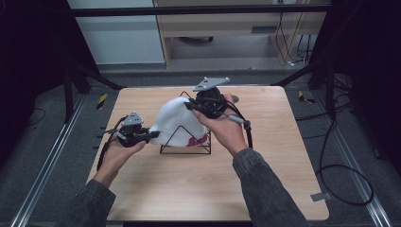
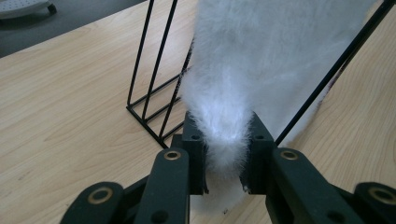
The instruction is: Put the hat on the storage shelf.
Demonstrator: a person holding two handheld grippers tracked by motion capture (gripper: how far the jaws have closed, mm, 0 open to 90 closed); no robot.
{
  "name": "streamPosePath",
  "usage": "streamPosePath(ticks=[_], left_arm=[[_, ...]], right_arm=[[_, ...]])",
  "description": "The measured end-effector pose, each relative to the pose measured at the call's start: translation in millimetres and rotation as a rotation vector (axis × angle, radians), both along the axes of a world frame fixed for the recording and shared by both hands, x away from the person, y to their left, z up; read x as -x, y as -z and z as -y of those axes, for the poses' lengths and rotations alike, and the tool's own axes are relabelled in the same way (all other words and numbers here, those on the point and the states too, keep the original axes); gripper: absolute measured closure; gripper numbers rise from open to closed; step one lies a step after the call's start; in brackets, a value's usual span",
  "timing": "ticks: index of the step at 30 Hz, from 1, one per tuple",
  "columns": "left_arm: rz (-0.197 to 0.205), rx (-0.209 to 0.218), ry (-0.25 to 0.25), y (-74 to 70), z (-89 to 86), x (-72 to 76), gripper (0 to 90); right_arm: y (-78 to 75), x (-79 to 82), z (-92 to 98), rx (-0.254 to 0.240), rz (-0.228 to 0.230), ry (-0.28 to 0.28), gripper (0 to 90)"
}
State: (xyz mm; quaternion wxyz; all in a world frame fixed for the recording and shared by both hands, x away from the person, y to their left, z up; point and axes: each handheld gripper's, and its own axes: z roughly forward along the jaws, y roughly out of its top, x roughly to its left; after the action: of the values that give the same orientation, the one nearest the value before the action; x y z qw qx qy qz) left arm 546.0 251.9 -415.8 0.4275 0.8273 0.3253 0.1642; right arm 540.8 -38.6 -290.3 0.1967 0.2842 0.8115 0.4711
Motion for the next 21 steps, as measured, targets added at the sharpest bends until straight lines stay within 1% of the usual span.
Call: streamPosePath(ticks=[4, 8, 10, 16, 21], left_arm=[[-0.001, -0.004, 0.000, 1.1, 0.6, -0.5, 74.8], [-0.003, -0.009, 0.002, 2.2, 0.8, -0.7, 74.8], [-0.003, -0.004, 0.000, 3.1, 0.4, -0.1, 74.8], [-0.016, -0.001, -0.002, 9.8, -0.6, -0.4, 74.7], [-0.024, 0.000, -0.008, 15.1, -1.3, 0.0, 74.5]], right_arm=[[1.4, 0.8, -0.8, 0.011, -0.001, -0.005, 81.1], [3.3, 0.2, -0.2, 0.007, -0.009, -0.005, 81.7], [4.8, 0.8, -0.9, 0.009, -0.011, -0.007, 81.7], [8.6, 1.5, -3.1, 0.019, -0.020, -0.014, 81.7], [14.1, 1.3, -4.9, 0.019, -0.033, -0.011, 81.4]])
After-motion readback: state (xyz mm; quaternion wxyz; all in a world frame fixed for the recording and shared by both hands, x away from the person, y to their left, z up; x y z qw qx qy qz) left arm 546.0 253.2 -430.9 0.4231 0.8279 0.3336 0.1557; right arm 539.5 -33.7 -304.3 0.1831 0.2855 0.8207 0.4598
